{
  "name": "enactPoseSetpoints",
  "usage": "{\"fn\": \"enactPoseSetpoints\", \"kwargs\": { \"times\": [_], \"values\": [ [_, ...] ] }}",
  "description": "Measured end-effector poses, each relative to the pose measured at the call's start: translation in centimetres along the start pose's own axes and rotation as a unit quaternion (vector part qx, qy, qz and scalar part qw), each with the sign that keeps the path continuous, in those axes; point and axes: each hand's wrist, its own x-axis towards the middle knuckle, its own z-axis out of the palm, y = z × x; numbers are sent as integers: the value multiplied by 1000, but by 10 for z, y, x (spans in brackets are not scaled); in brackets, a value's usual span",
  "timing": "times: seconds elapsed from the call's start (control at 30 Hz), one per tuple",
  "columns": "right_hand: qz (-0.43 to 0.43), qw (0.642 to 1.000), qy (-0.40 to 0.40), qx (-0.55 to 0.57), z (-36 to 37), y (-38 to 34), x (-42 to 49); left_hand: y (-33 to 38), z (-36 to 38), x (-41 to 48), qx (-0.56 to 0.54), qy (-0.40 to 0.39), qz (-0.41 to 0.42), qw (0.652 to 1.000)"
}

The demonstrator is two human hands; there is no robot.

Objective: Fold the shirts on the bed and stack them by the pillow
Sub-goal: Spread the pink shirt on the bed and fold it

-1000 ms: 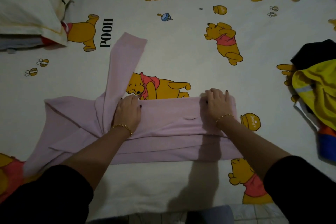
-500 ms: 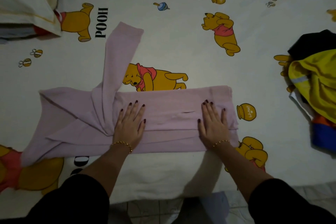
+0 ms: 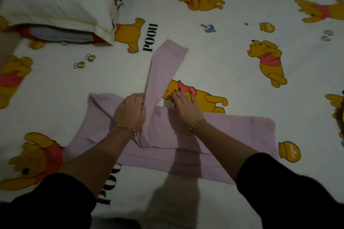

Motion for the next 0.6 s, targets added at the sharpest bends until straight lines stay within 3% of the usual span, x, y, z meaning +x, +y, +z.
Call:
{"fn": "enactPoseSetpoints", "kwargs": {
  "times": [0.33,0.47,0.6],
  "values": [
    [-185,969,-39,-157,-25,-49,95,-48,-4,15,-35,-34,-64,997],
    [-190,972,-41,-133,-36,-16,83,-39,6,28,-52,-88,-29,994],
    [-153,983,-76,-70,-43,21,50,-15,20,42,-59,-197,-28,978]
  ]
}}
